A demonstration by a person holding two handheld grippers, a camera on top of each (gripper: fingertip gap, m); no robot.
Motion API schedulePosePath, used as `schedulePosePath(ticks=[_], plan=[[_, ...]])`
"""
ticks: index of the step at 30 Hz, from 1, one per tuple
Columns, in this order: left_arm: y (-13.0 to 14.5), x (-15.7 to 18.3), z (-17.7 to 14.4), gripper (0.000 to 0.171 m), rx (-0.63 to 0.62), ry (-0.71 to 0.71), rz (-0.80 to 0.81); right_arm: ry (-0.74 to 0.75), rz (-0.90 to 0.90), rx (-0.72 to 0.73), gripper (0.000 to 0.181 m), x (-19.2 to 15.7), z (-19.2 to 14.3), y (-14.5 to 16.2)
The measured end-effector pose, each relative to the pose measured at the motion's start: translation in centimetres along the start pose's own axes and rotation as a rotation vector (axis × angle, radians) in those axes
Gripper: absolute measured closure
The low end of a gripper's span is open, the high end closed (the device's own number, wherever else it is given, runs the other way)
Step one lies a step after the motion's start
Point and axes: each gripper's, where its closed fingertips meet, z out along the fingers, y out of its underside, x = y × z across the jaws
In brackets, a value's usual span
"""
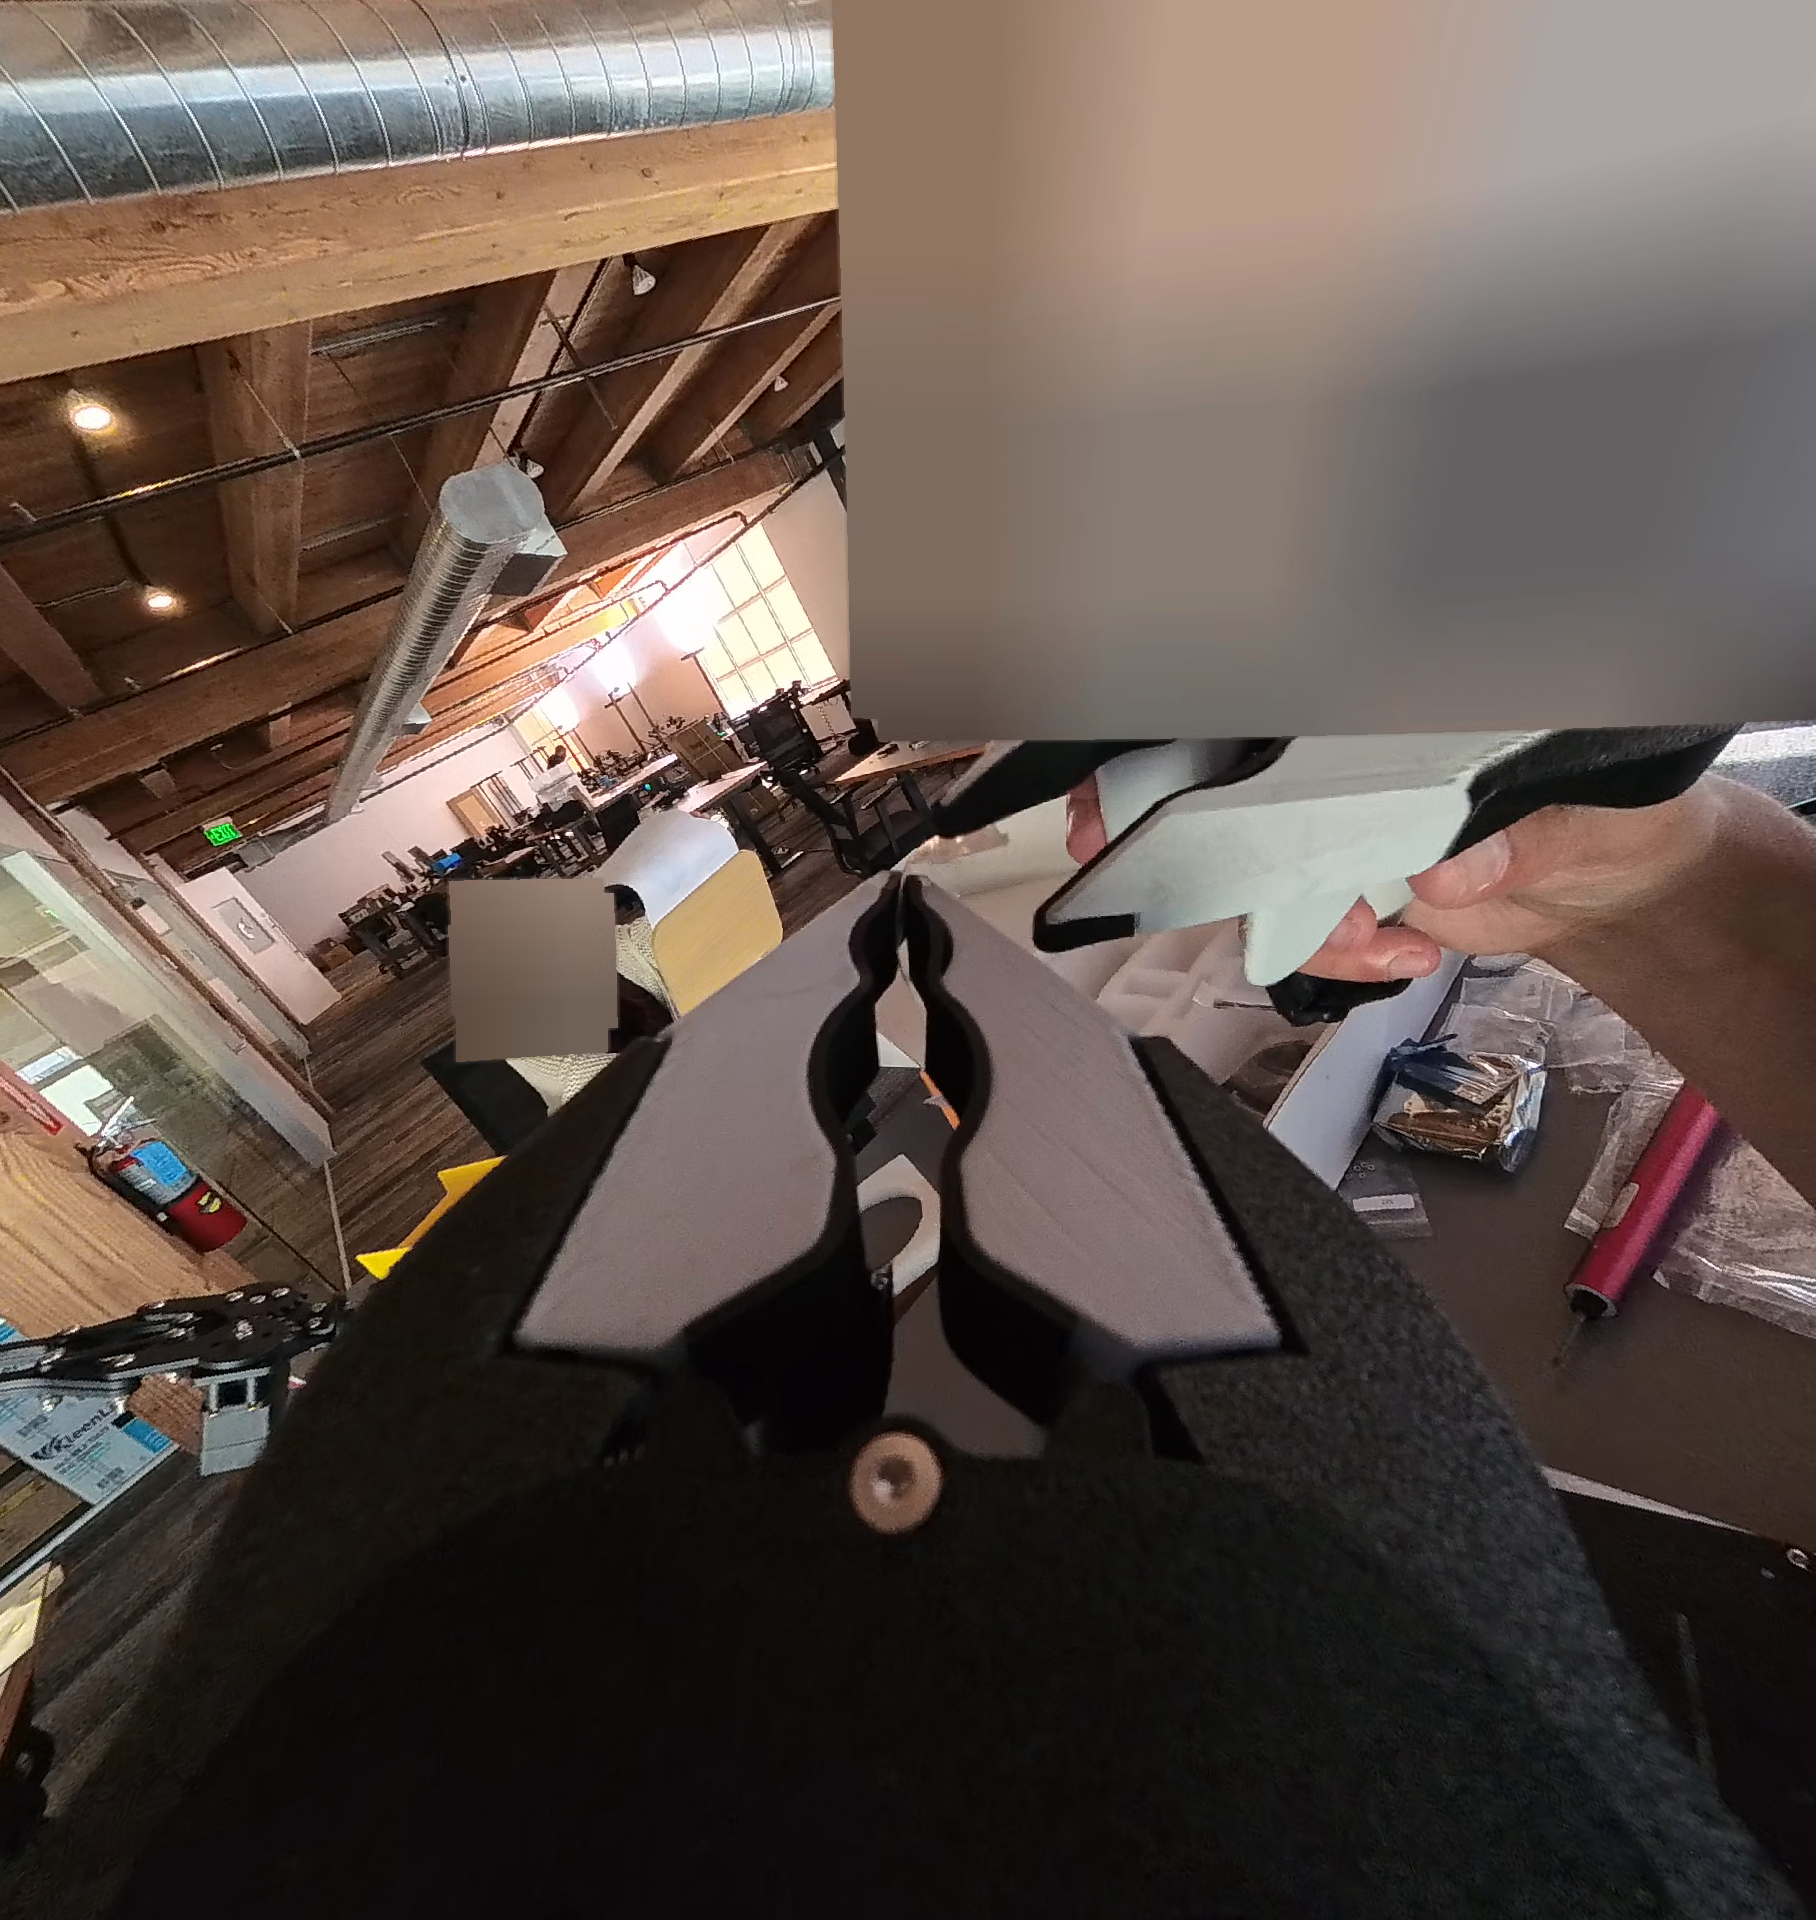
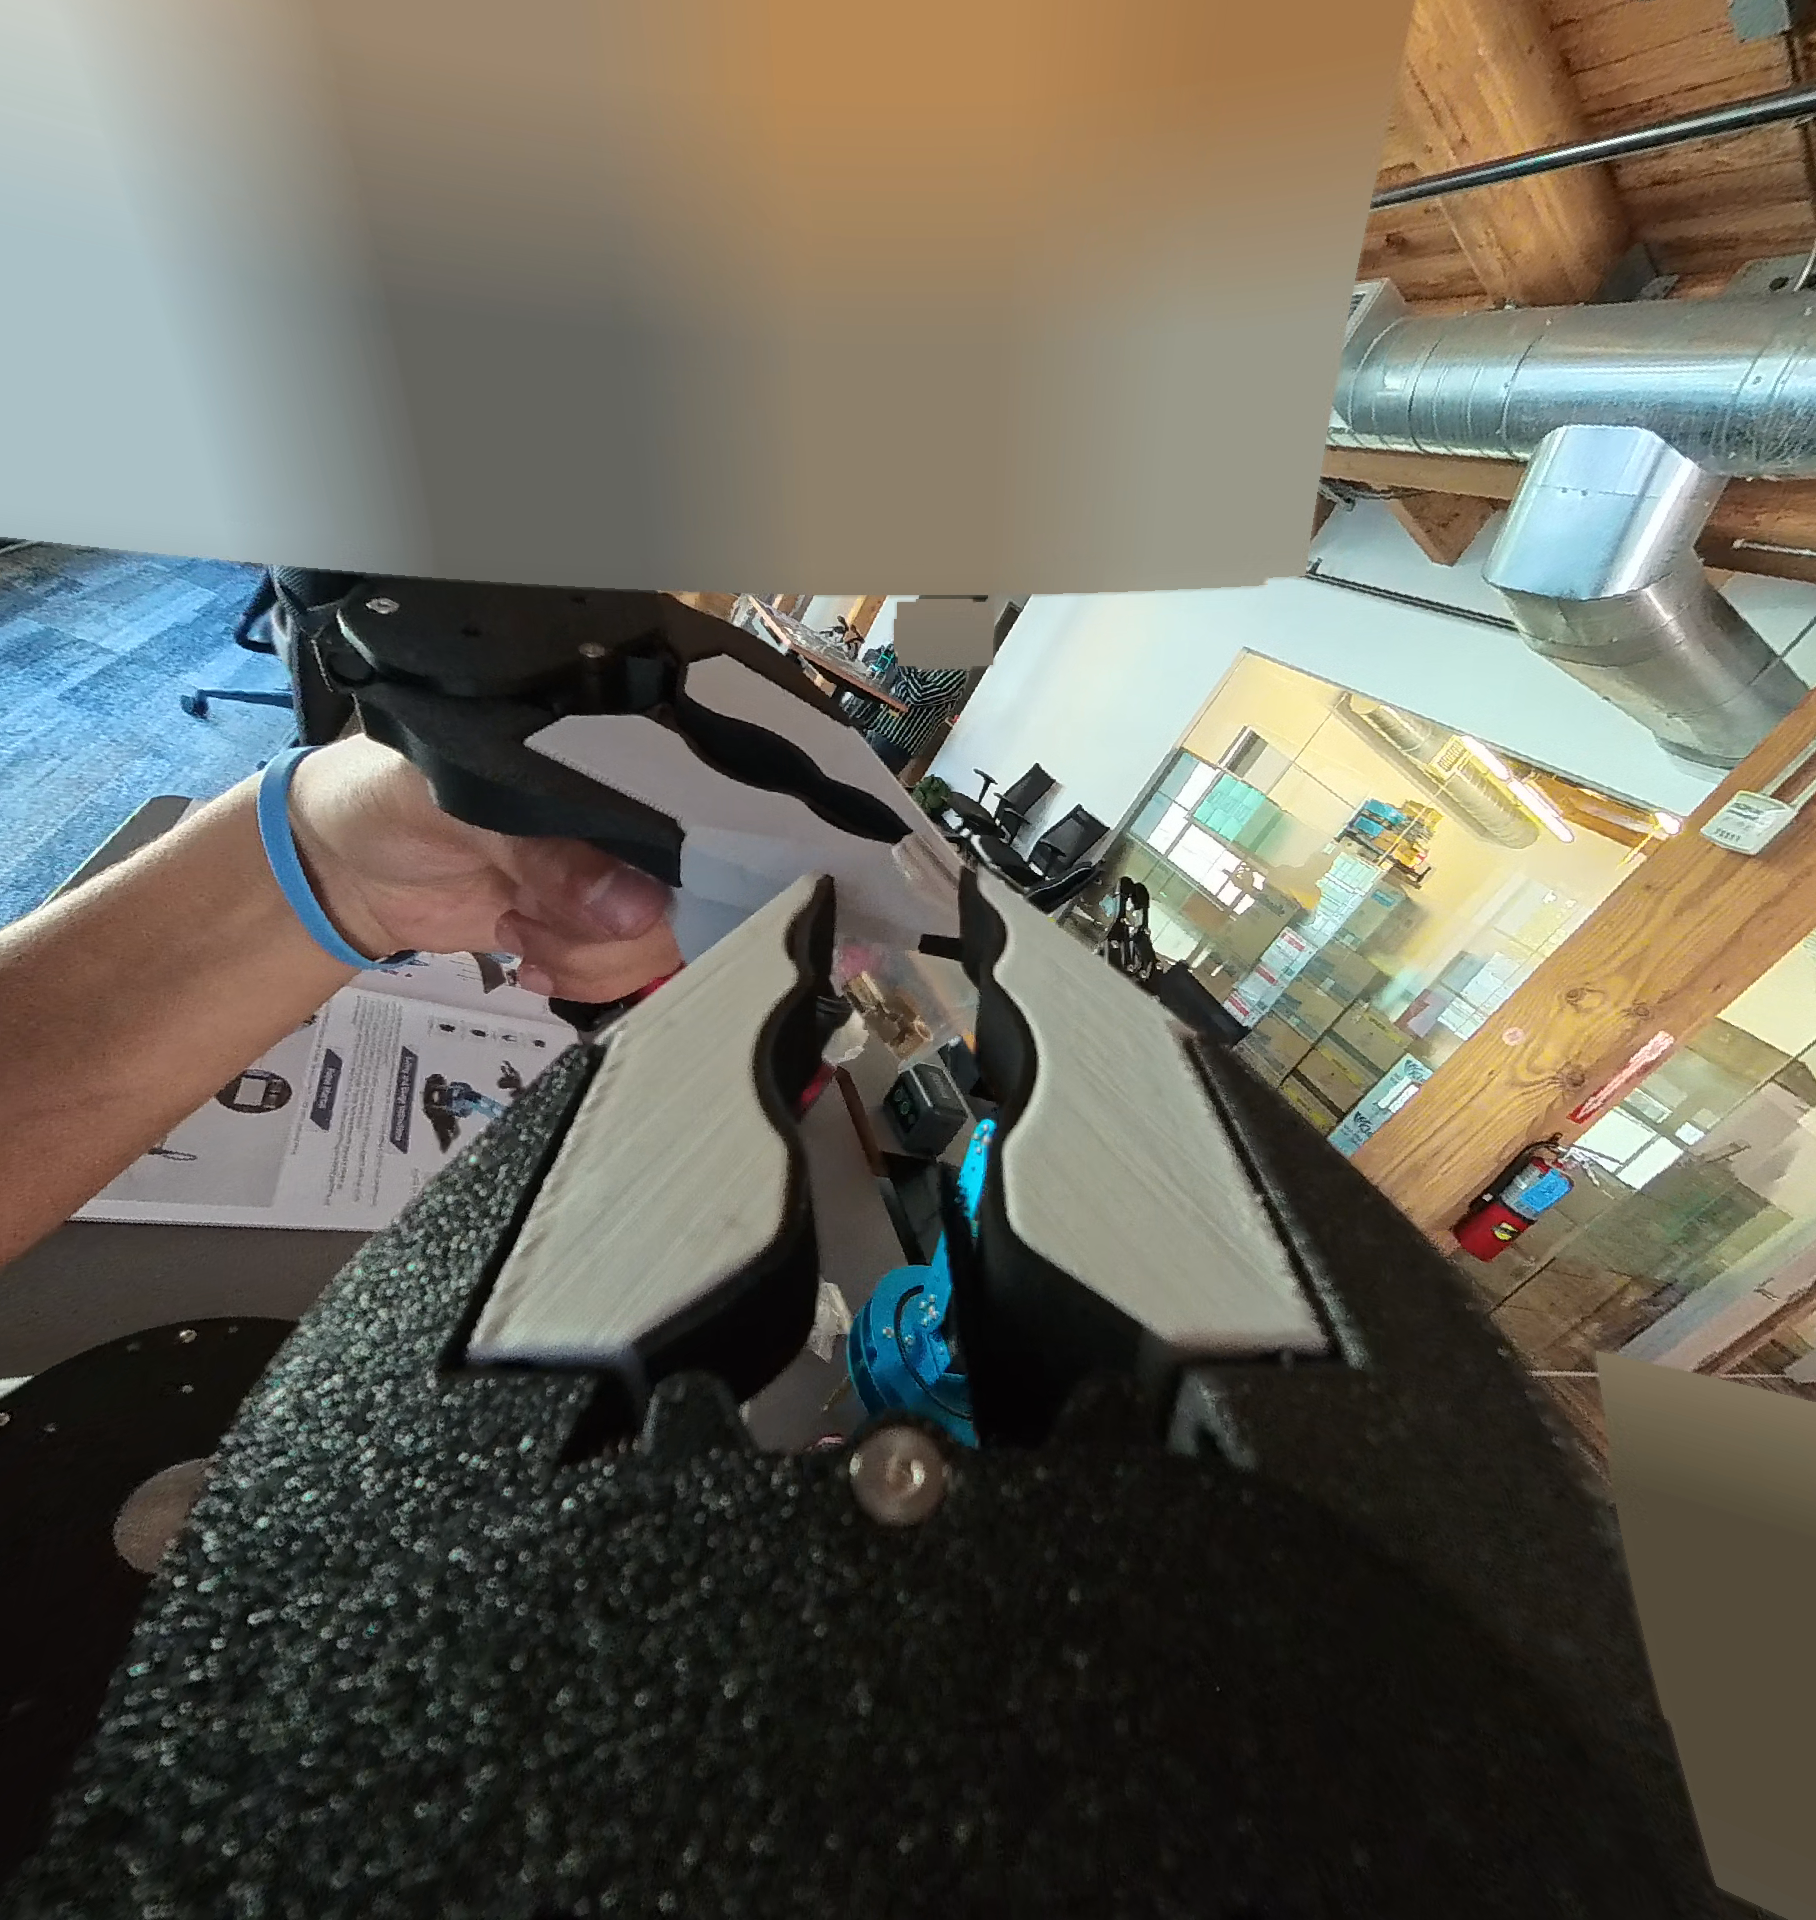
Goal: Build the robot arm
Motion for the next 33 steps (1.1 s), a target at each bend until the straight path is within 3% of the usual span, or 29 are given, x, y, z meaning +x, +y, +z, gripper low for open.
schedulePosePath(ticks=[8, 15, 33], plan=[[0.5, 0.2, -0.2, 0.171, -0.011, 0.018, 0.041, -0.043, 0.068, 0.048, 0.157, 0.0, -0.4, -0.5], [0.3, 1.7, -0.6, 0.171, -0.001, 0.093, 0.079, 0.019, 0.151, 0.129, 0.160, 2.4, -2.0, -1.5], [0.4, 2.0, -0.6, 0.171, -0.004, 0.104, 0.076, -0.047, 0.107, 0.050, 0.159, 1.2, -1.7, 0.0]])
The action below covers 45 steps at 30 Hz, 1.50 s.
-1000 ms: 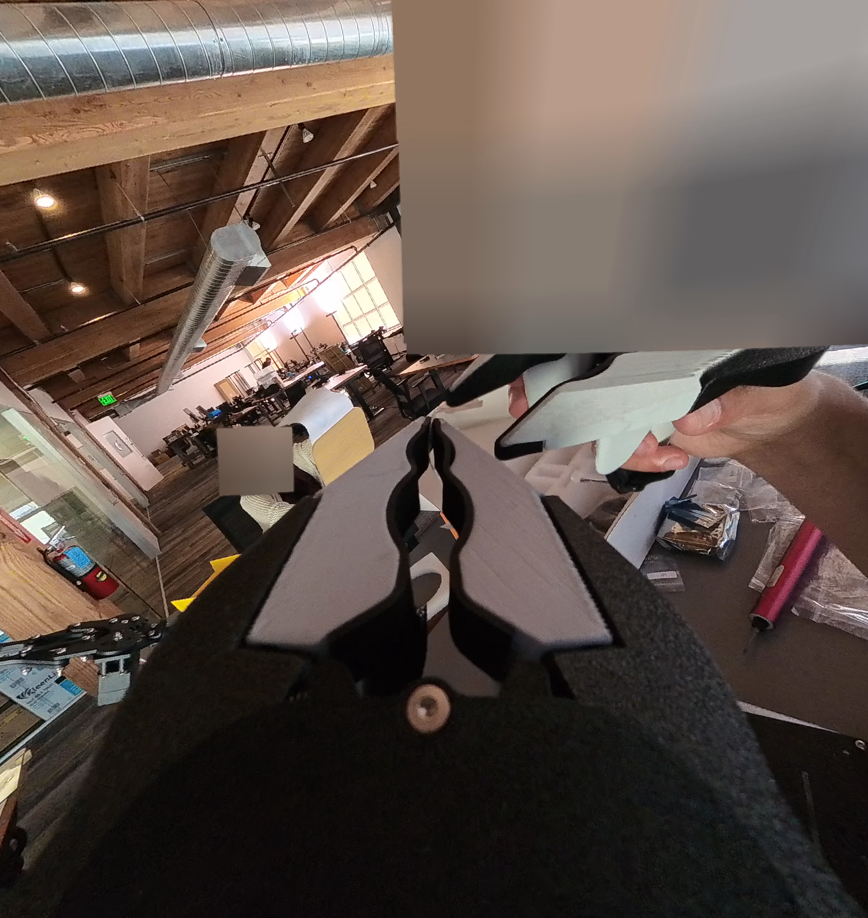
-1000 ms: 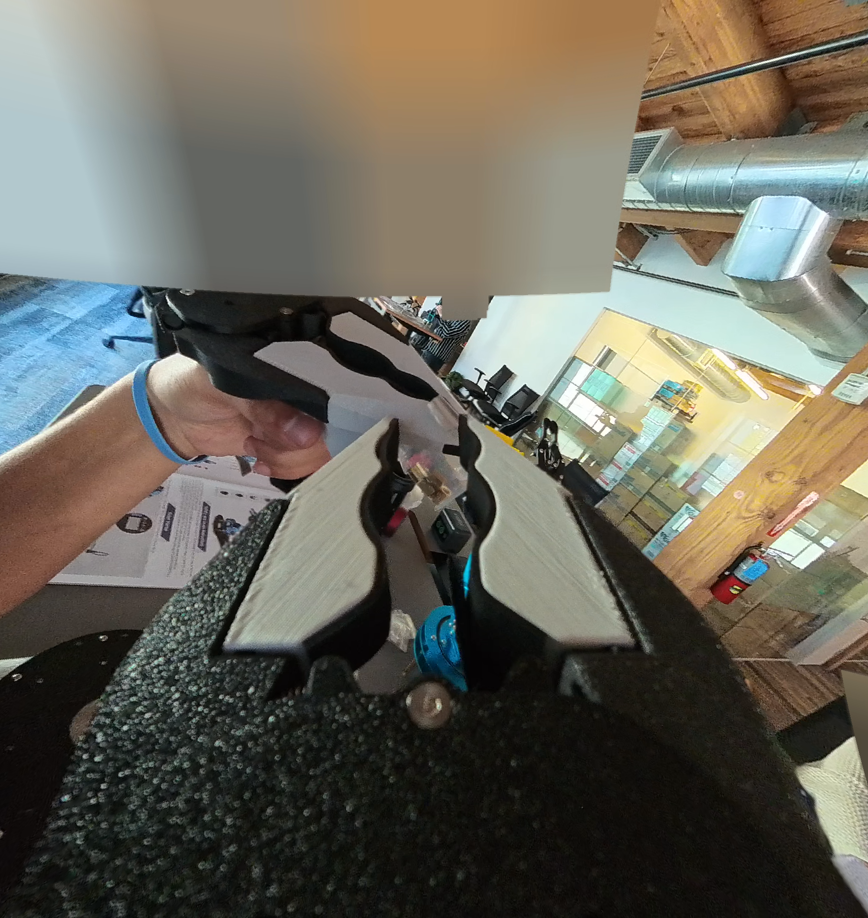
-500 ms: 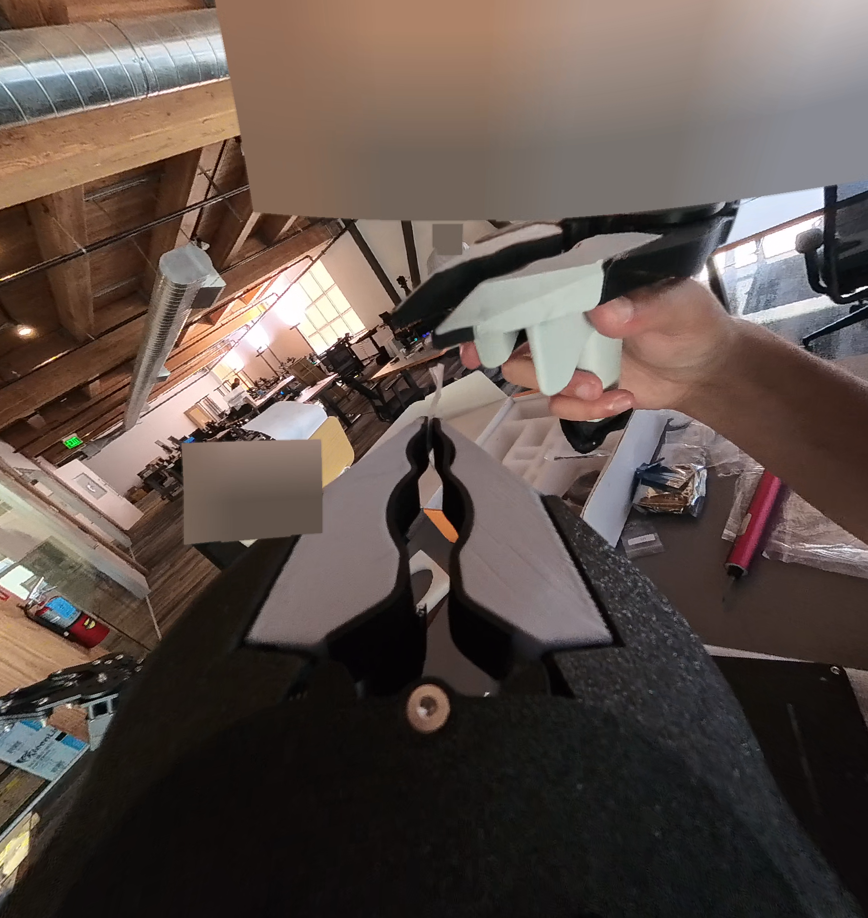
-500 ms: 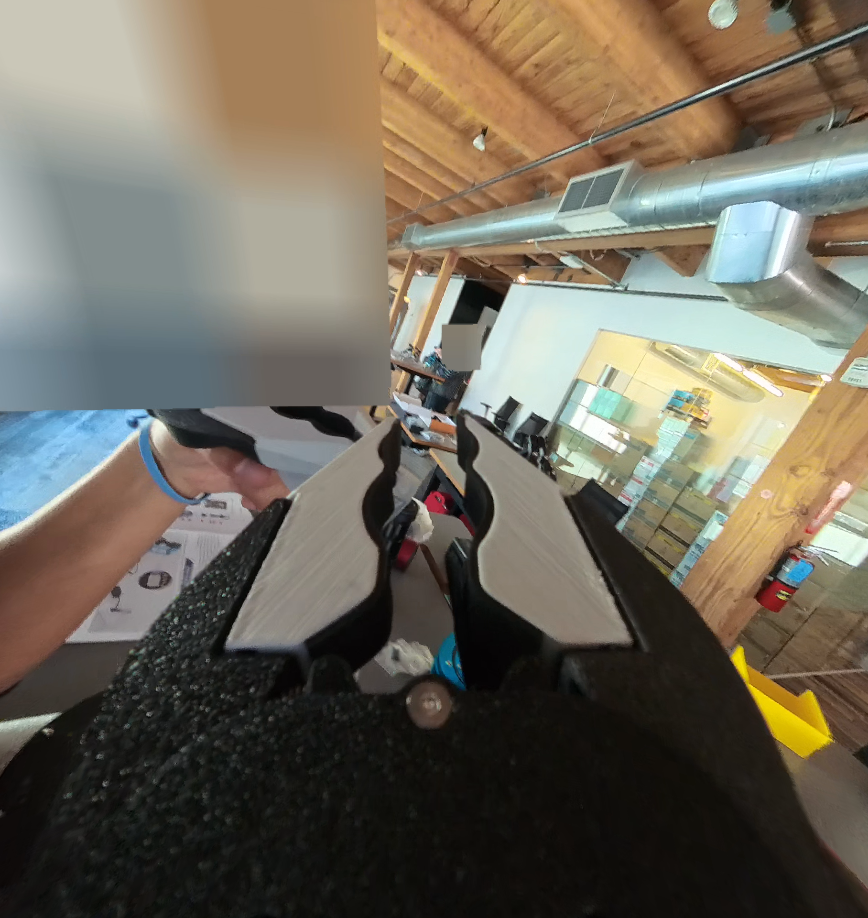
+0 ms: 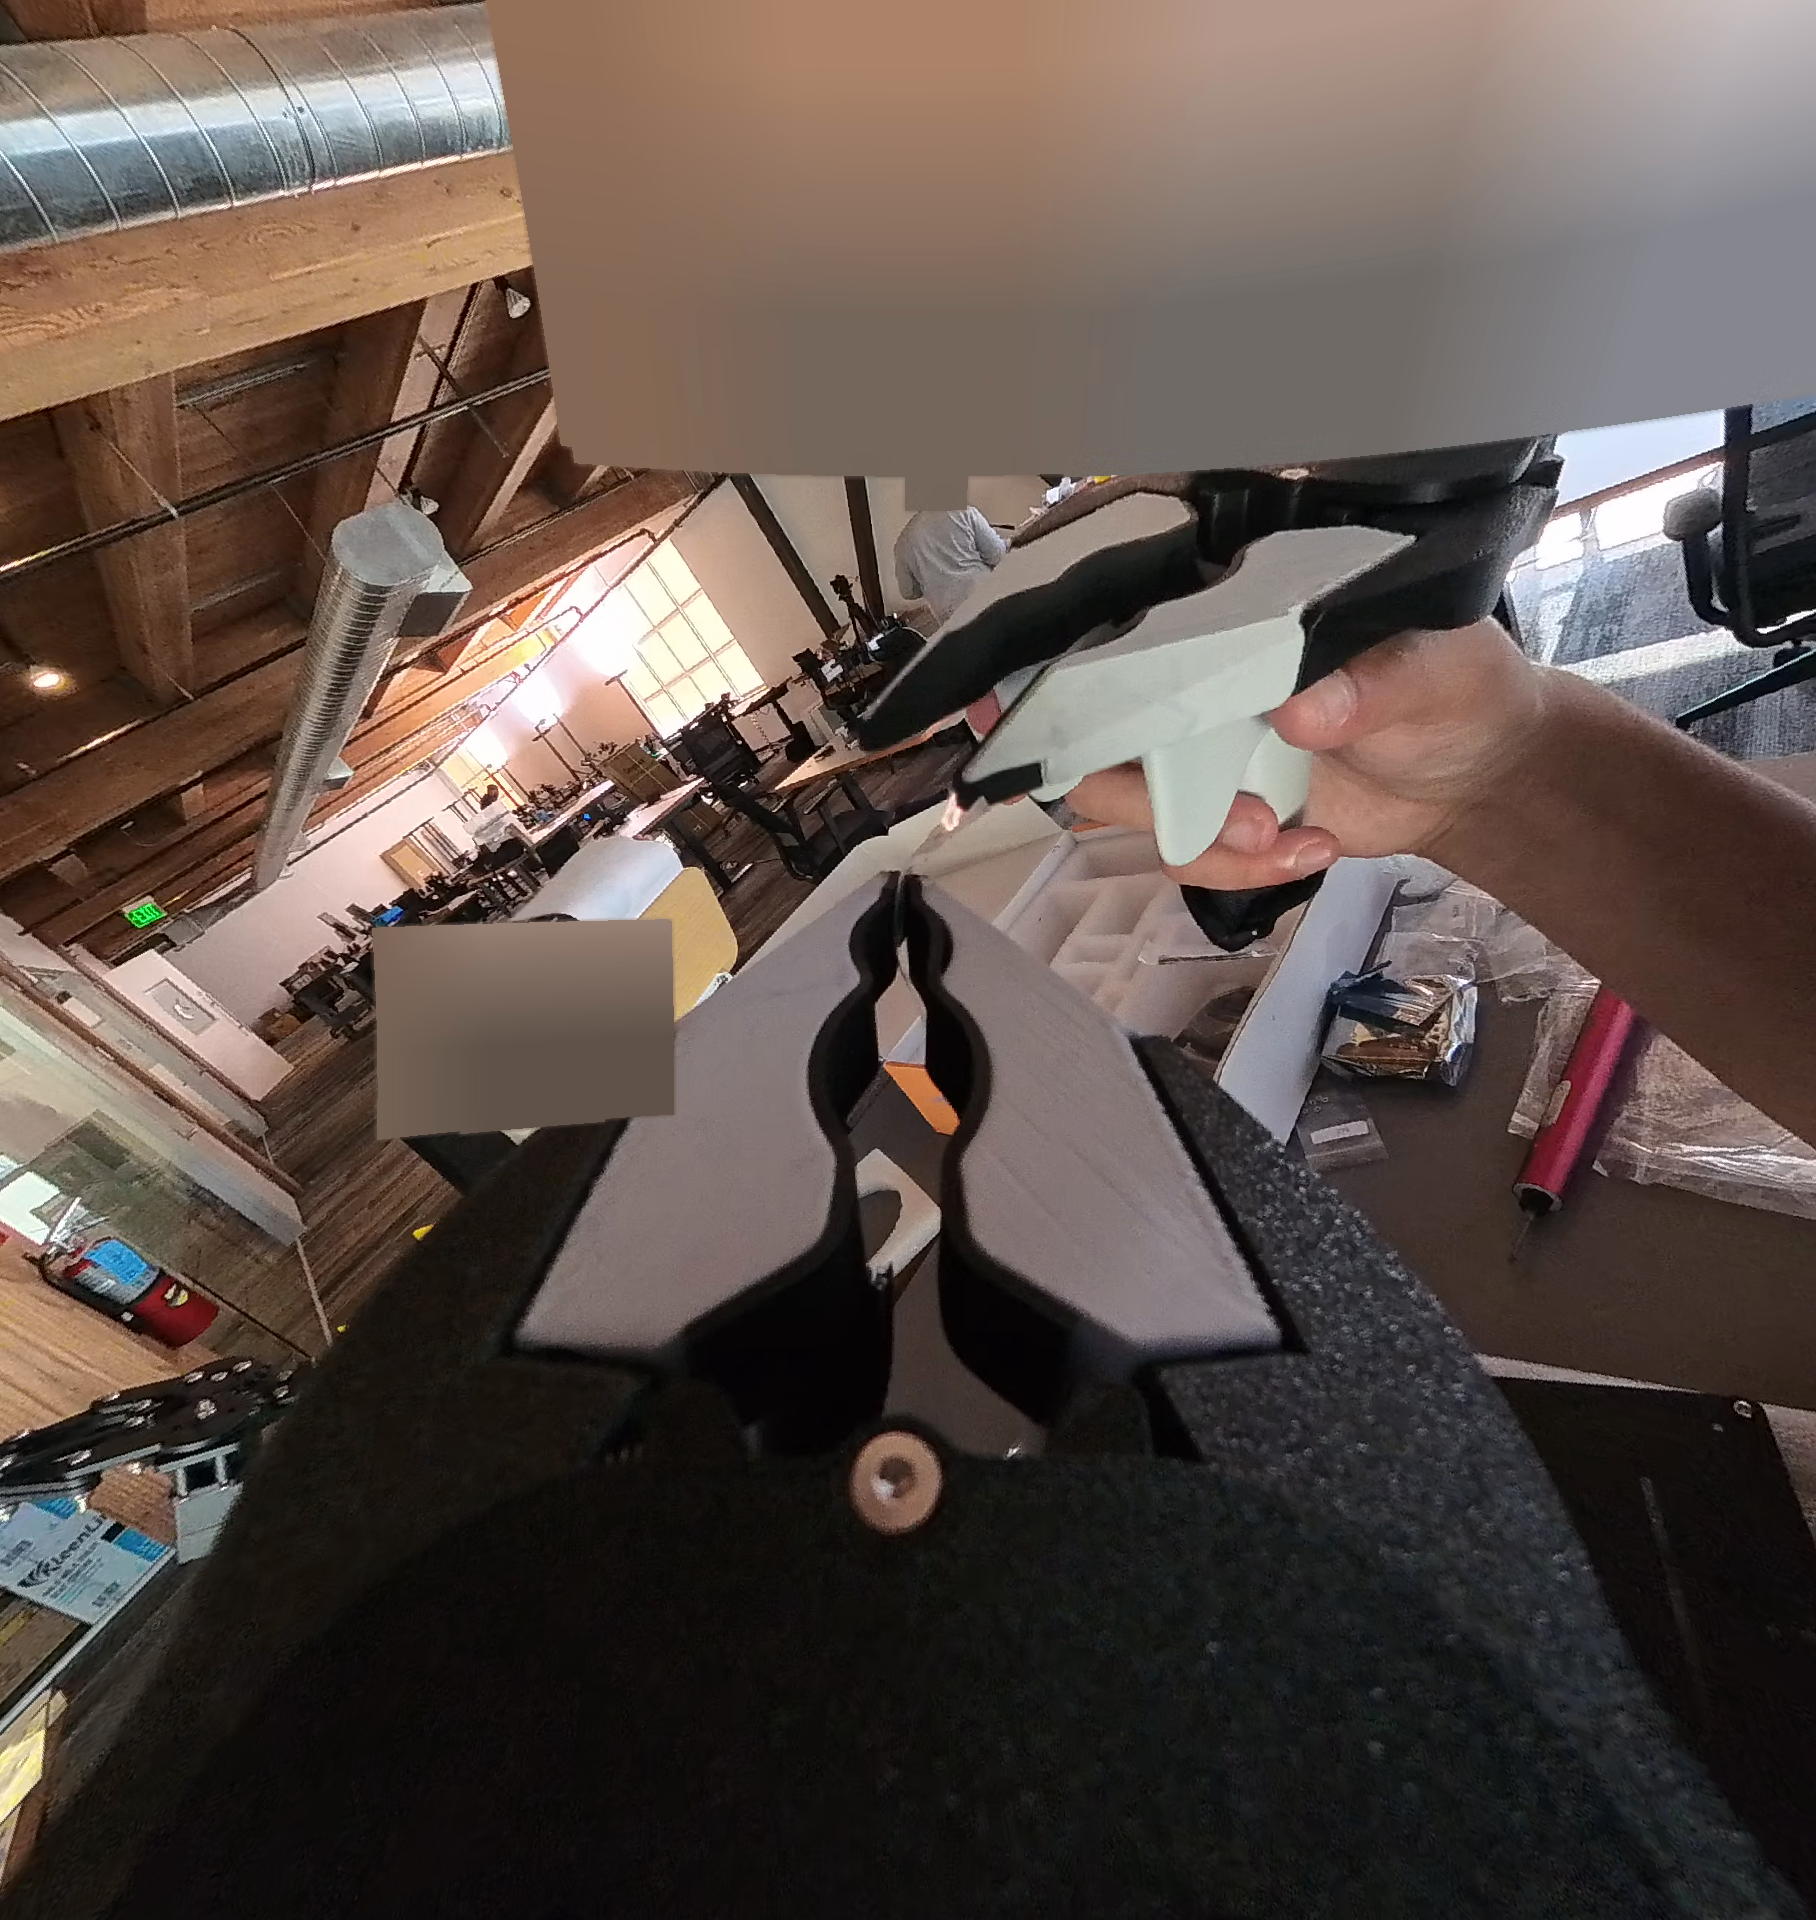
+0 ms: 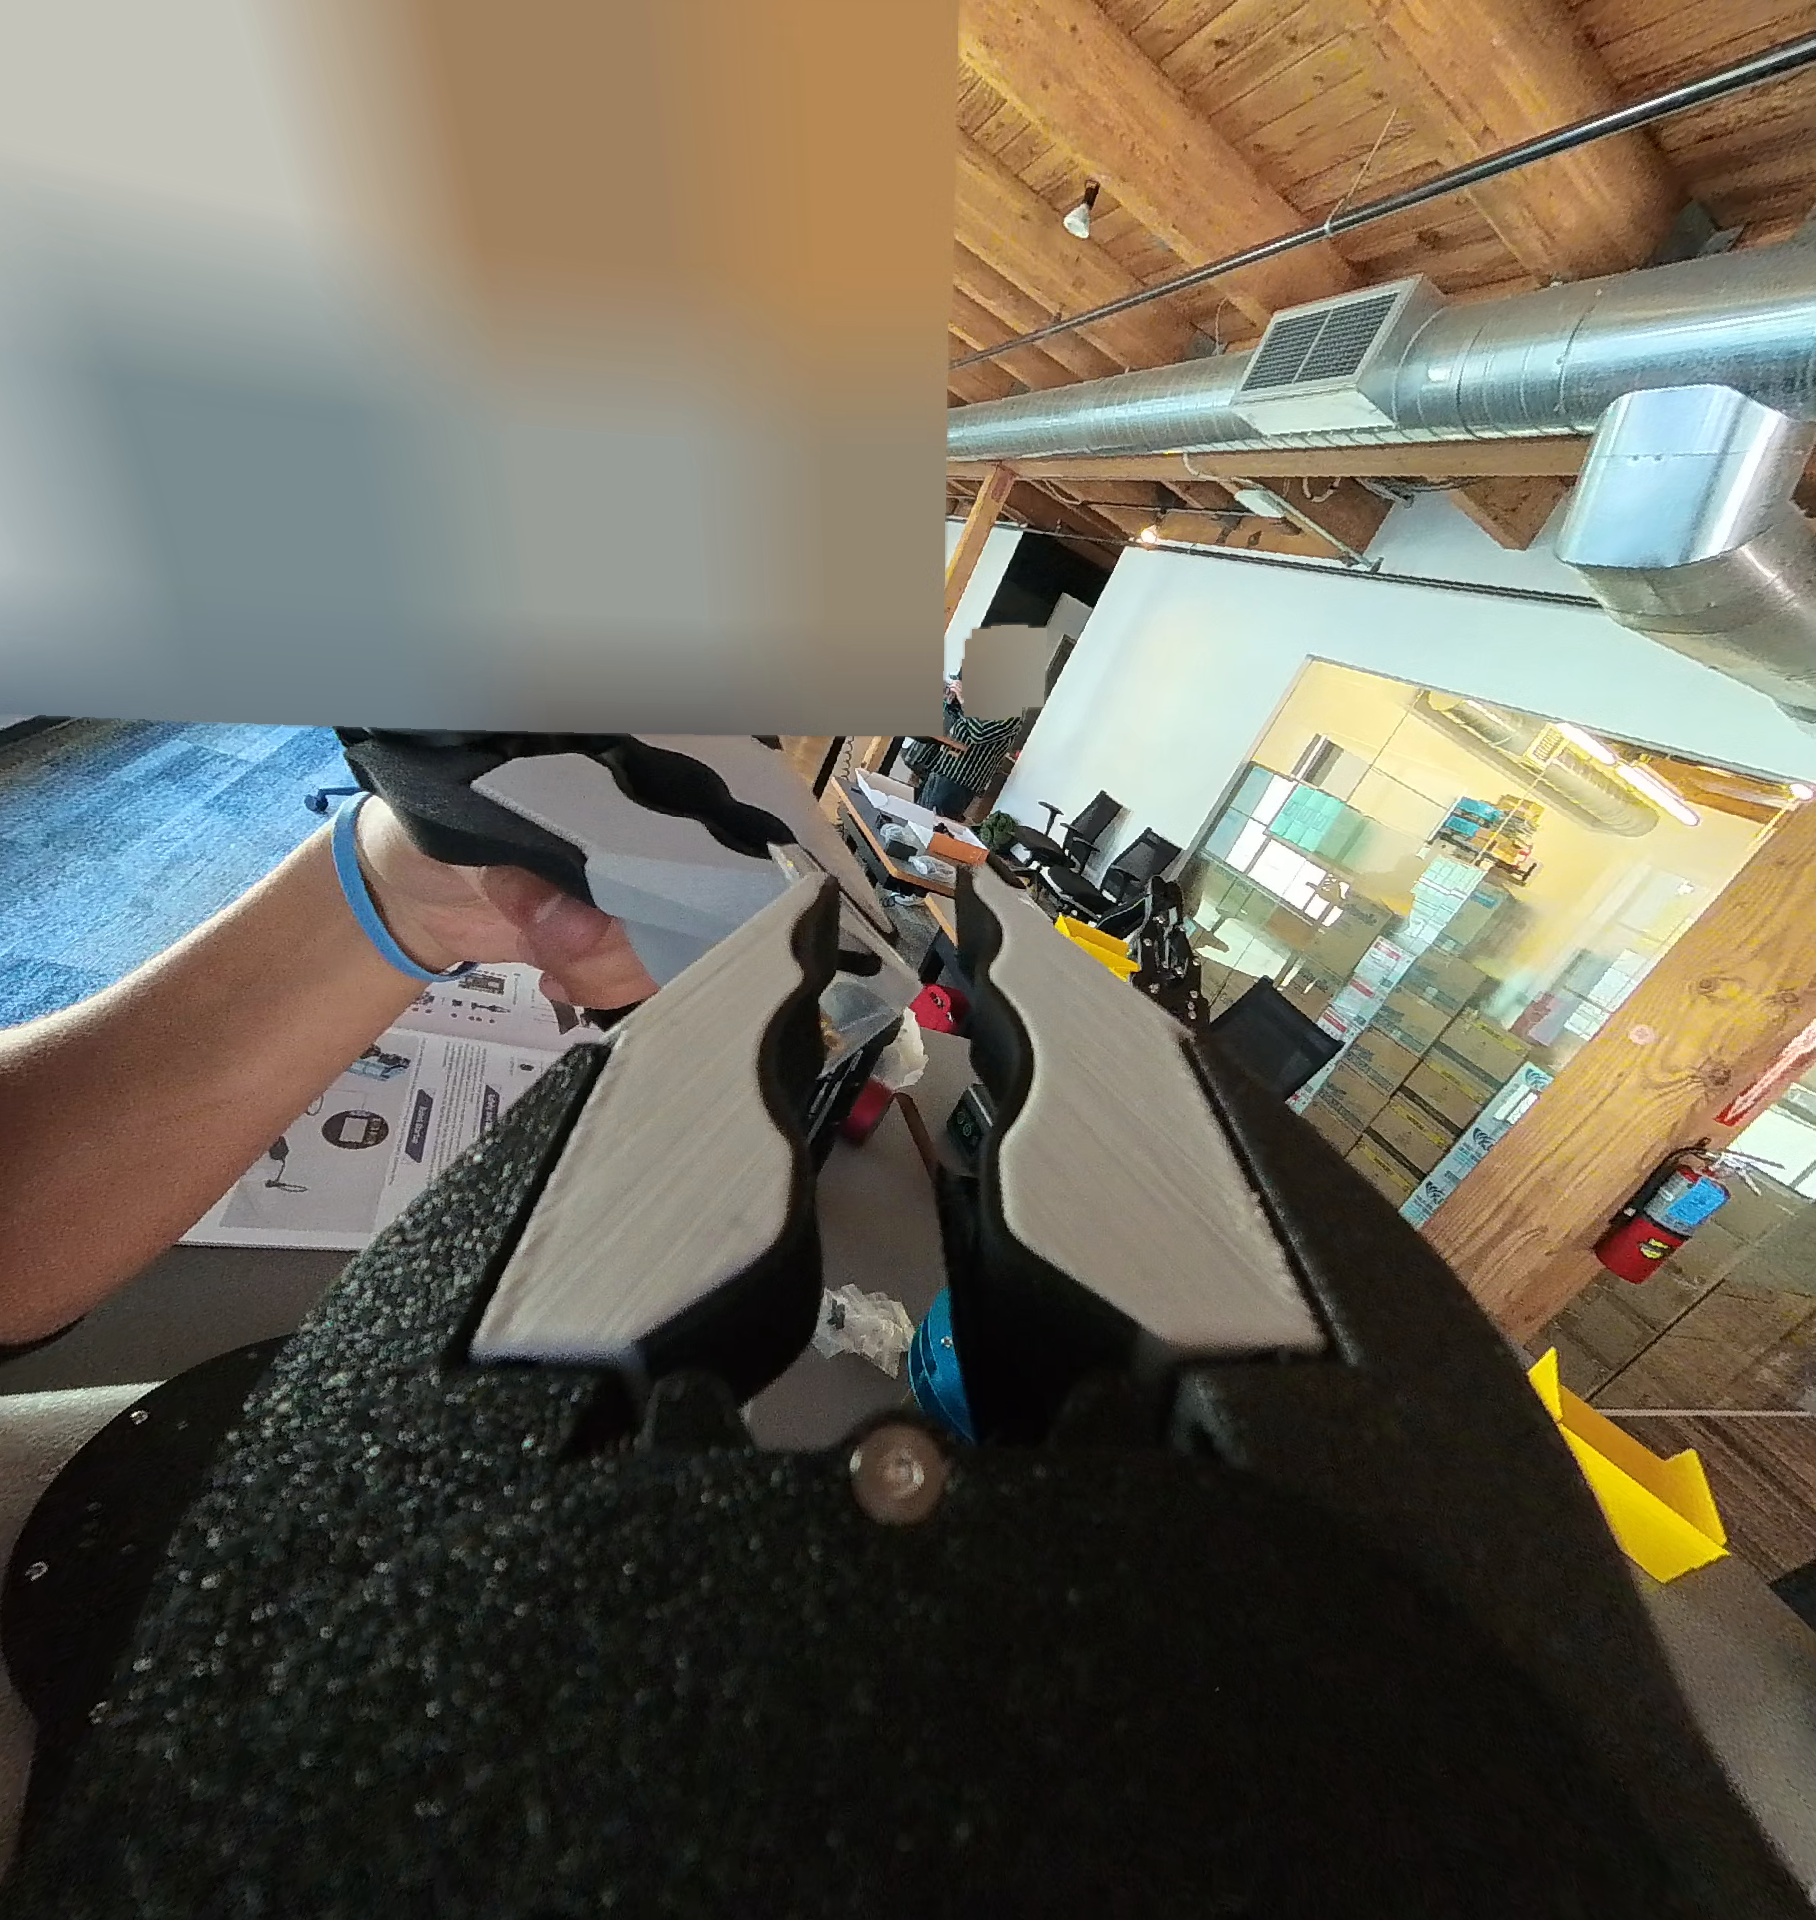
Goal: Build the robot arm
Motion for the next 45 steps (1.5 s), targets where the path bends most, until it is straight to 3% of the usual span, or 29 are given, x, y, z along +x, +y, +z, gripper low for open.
schedulePosePath(ticks=[19, 29, 45], plan=[[0.0, 0.1, 0.0, 0.171, -0.002, 0.001, 0.003, -0.021, -0.016, 0.018, 0.165, -0.4, -0.3, -0.4], [0.2, 0.4, 0.1, 0.171, -0.014, 0.011, 0.015, -0.017, -0.087, -0.006, 0.157, -1.2, 0.4, -0.1], [0.7, -0.3, 0.0, 0.171, -0.042, -0.026, 0.035, -0.054, -0.080, -0.058, 0.159, -1.7, 0.5, 0.9]])
